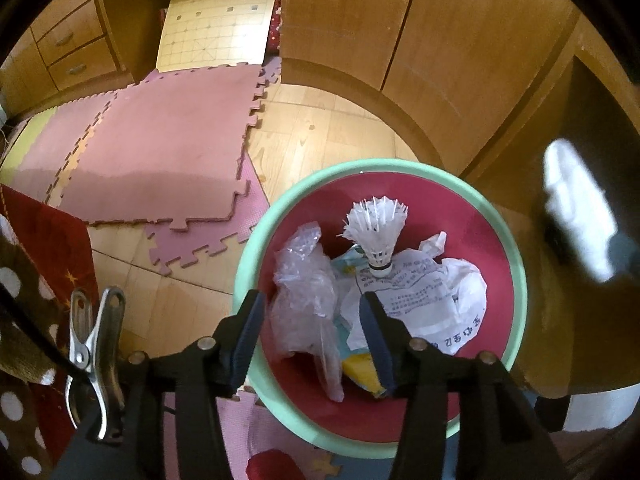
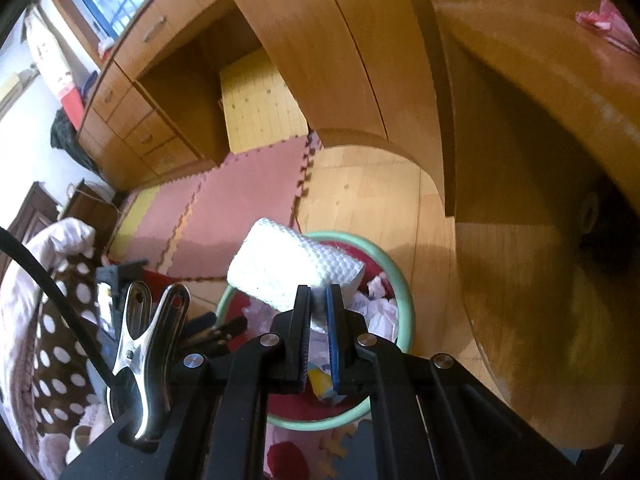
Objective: Collect trash
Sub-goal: 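Open the left tool to drop the clear bag while the right drops the foam sheet into the bucket, then move both tools back toward the shelf with the remaining trash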
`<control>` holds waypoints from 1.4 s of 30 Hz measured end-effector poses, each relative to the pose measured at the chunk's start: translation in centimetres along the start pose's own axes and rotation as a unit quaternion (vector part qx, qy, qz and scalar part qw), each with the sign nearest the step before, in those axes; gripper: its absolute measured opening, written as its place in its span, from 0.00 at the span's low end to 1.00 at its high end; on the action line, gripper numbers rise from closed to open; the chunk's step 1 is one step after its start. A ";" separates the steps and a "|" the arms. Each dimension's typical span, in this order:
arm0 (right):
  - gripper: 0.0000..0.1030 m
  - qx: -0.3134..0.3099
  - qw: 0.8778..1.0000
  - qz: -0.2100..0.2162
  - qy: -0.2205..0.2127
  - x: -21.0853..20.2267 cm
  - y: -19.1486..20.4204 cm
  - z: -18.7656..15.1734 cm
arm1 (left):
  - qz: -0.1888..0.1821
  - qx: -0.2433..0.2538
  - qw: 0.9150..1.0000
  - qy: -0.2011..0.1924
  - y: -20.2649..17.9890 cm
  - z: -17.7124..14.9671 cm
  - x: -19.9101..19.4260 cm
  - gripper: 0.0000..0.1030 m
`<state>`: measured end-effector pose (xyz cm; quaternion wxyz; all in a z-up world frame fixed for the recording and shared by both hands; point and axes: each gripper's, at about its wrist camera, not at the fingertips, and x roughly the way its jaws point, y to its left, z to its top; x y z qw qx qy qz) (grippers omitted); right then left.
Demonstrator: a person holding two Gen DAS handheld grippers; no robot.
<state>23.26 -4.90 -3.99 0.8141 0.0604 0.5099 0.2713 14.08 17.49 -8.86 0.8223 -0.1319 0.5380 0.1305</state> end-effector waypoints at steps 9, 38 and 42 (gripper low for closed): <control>0.09 0.005 0.999 -0.016 0.048 3.8 0.3 -0.4 | -0.006 -0.004 1.000 0.003 0.2 0.0 0.1 0.51; 0.21 0.010 0.998 0.006 0.062 5.0 1.1 -0.8 | -0.009 -0.014 1.000 0.005 0.3 -0.2 0.2 0.51; 0.21 0.010 0.998 0.007 0.063 5.0 1.0 -0.8 | -0.010 -0.014 1.000 0.005 0.3 -0.2 0.2 0.51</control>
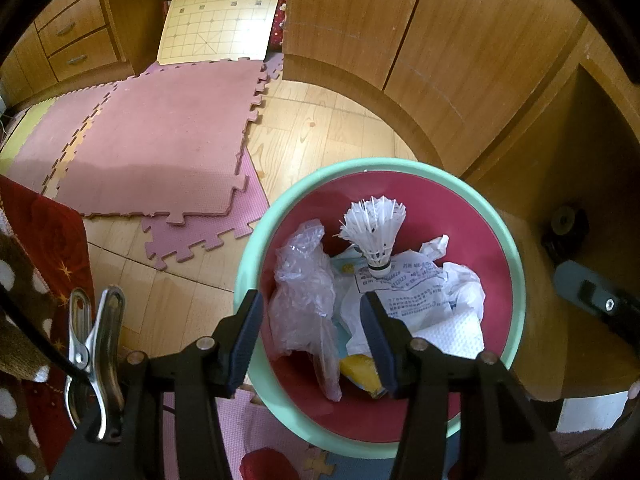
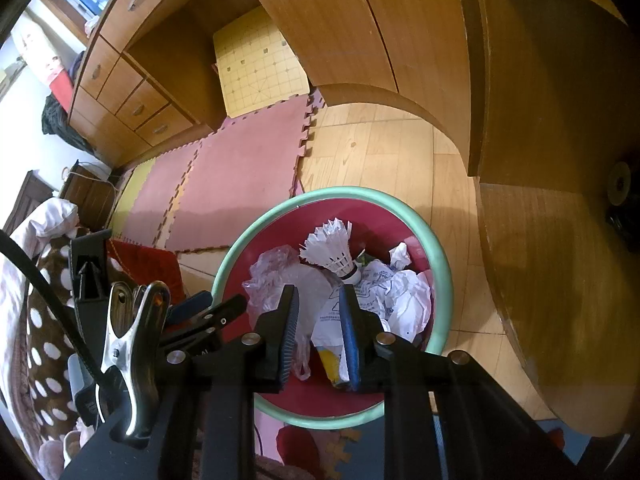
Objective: Collect trash
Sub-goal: 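Move both tools back toward the shelf with the remaining trash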
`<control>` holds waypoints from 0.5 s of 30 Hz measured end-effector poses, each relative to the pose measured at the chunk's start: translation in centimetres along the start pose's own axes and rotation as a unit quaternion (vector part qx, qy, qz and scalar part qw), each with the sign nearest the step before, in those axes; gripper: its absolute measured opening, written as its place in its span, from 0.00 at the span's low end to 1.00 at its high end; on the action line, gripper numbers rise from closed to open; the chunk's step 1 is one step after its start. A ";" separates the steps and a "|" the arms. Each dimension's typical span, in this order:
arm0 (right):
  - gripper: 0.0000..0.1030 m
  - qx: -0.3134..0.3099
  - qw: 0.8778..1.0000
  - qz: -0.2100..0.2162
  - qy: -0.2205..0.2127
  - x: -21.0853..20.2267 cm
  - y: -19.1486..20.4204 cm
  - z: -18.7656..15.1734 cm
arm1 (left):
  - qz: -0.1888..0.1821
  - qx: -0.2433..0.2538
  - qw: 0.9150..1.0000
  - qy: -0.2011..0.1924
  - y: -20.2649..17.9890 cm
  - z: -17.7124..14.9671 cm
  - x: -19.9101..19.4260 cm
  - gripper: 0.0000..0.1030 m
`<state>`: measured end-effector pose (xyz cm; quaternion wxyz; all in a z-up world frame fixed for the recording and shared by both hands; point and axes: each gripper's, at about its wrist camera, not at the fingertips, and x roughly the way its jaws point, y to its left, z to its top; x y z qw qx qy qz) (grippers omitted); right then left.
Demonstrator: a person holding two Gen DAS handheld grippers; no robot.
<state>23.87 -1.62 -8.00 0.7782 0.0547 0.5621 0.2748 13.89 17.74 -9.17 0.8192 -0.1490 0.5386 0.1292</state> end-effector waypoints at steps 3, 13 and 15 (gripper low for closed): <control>0.21 0.000 1.000 0.000 0.000 0.0 0.0 0.0 | 0.000 0.001 1.000 0.000 0.0 0.0 0.0 0.51; 0.21 -0.004 1.000 0.000 -0.001 -0.4 0.2 0.0 | -0.001 0.001 1.000 0.000 0.1 0.0 0.0 0.51; 0.21 -0.006 1.000 0.001 -0.001 -0.5 0.2 0.0 | -0.003 0.001 1.000 0.000 0.1 0.0 -0.1 0.51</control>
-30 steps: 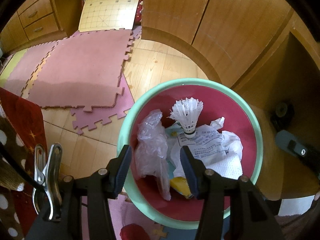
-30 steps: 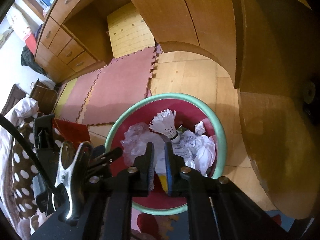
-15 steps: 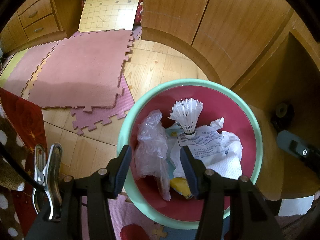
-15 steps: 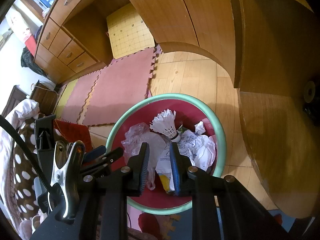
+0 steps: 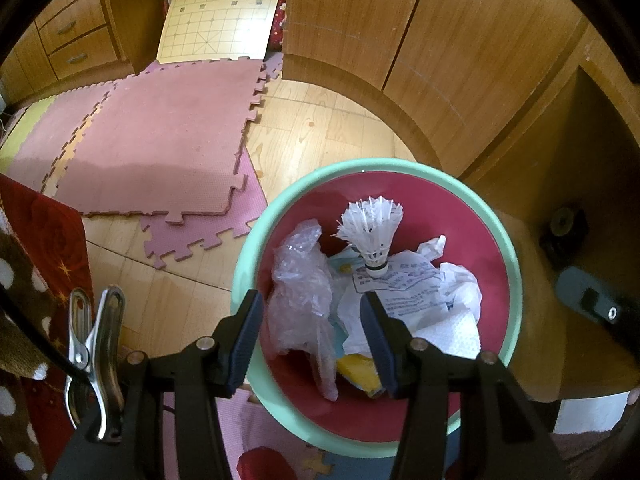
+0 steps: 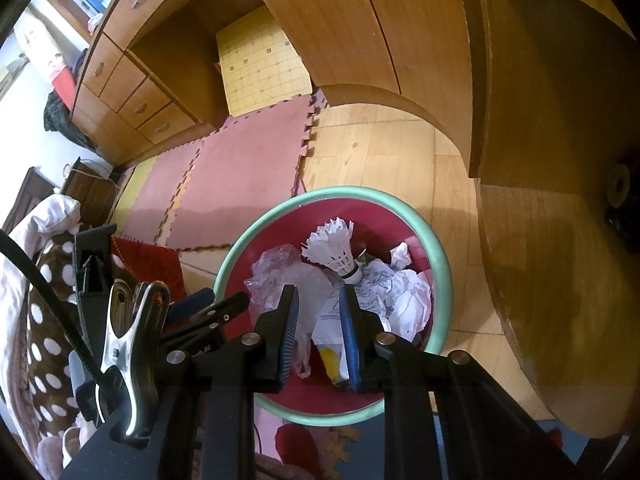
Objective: Collect trash
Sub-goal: 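Move both tools back toward the shelf with the remaining trash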
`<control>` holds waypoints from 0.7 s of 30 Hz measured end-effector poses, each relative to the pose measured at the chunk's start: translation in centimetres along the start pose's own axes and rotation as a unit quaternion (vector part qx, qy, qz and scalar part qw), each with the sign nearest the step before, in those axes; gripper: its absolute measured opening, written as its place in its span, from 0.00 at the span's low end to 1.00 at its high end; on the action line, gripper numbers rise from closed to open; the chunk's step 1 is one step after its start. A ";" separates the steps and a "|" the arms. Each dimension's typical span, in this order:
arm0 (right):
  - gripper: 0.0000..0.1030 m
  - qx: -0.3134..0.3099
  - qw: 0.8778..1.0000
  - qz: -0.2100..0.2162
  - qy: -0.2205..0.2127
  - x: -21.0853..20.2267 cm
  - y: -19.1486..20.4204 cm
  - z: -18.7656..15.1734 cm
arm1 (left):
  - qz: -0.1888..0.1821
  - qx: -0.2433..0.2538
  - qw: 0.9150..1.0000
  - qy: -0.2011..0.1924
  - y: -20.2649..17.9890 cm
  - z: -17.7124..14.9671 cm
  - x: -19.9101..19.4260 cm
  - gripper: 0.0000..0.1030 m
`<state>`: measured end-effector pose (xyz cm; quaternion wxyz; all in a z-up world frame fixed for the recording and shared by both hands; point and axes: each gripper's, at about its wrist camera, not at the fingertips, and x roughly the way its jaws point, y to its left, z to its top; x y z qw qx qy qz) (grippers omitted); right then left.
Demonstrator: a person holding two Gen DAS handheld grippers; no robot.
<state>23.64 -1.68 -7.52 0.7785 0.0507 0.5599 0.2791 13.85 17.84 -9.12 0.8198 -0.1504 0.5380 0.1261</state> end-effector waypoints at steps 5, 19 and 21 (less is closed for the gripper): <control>0.27 -0.009 1.000 0.006 -0.005 -0.8 0.2 -0.1 | -0.009 -0.002 1.000 -0.002 -0.5 -0.1 -0.4 0.54; 0.28 -0.057 0.997 0.029 -0.041 -4.9 0.8 -0.7 | -0.037 0.042 0.998 -0.021 -4.3 -1.2 -3.9 0.63; 0.29 -0.061 0.996 0.030 -0.051 -6.1 0.6 -1.1 | -0.042 0.049 0.998 -0.028 -5.1 -1.4 -4.9 0.65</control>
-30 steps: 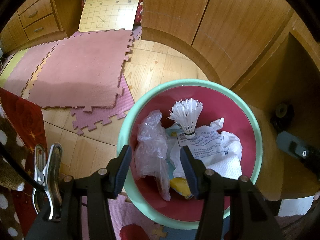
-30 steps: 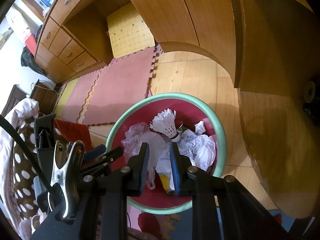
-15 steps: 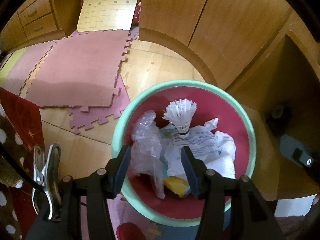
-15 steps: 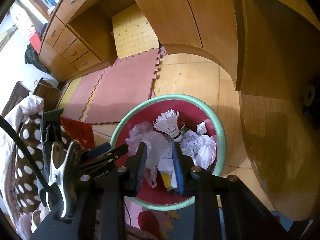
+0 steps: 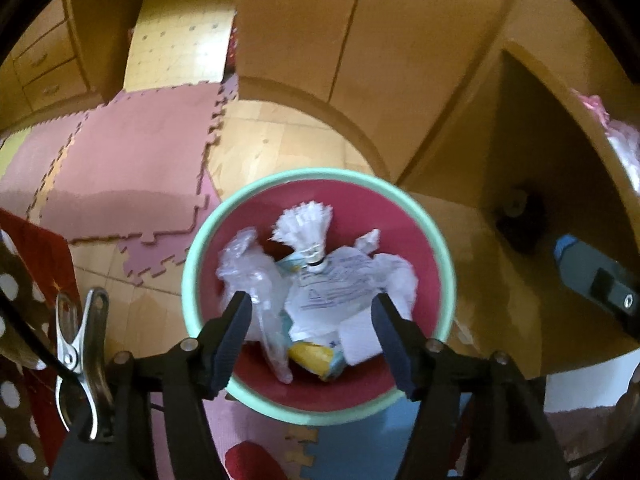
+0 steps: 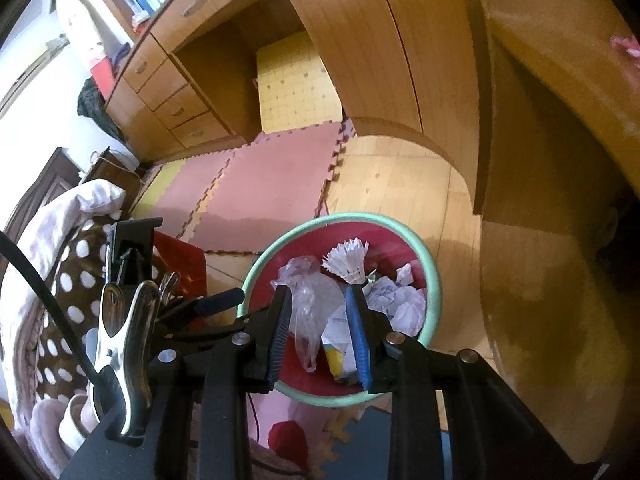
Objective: Collect trash
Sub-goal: 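Move both tools back toward the shelf with the remaining trash, then close the left tool on the pink paper-wrapped package on the shelf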
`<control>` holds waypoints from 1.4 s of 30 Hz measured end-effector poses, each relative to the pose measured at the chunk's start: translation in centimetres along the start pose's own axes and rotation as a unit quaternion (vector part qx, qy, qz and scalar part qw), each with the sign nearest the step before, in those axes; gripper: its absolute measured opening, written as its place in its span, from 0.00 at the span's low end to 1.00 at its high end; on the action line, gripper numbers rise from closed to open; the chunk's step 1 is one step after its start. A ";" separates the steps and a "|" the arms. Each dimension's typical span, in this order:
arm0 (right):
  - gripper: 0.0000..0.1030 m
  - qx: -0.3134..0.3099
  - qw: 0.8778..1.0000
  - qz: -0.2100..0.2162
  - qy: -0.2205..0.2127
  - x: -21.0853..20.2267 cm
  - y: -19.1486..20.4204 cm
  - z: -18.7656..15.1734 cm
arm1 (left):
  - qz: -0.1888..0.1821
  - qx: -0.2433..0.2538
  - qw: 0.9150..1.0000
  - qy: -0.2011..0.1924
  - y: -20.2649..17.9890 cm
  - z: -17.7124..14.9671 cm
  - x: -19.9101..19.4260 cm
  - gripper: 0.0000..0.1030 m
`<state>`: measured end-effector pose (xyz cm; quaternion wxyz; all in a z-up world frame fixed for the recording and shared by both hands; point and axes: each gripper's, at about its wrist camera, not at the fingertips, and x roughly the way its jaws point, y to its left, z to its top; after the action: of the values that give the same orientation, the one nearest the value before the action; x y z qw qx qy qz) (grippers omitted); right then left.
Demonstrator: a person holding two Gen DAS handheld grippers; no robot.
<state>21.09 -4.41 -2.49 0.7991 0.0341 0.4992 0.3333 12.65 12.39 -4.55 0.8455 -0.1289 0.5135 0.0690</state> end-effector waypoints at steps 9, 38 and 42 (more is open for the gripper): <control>0.32 -0.011 0.999 -0.011 -0.049 -6.6 -0.8 -2.0 | -0.035 0.026 0.999 -0.032 -4.3 0.7 -5.1 0.67; 0.42 0.115 0.958 -0.134 -0.224 -25.0 -12.8 -1.5 | -0.116 0.174 0.973 -0.101 -28.7 11.6 -9.7 0.75; 0.42 0.145 0.944 -0.144 -0.260 -26.5 -15.2 -1.9 | -0.118 0.168 0.973 -0.106 -32.4 14.4 -7.9 0.80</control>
<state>19.75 -31.70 11.21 0.9271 0.1628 0.3165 0.1178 29.32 -14.31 13.61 0.9071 -0.0366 0.4060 -0.1054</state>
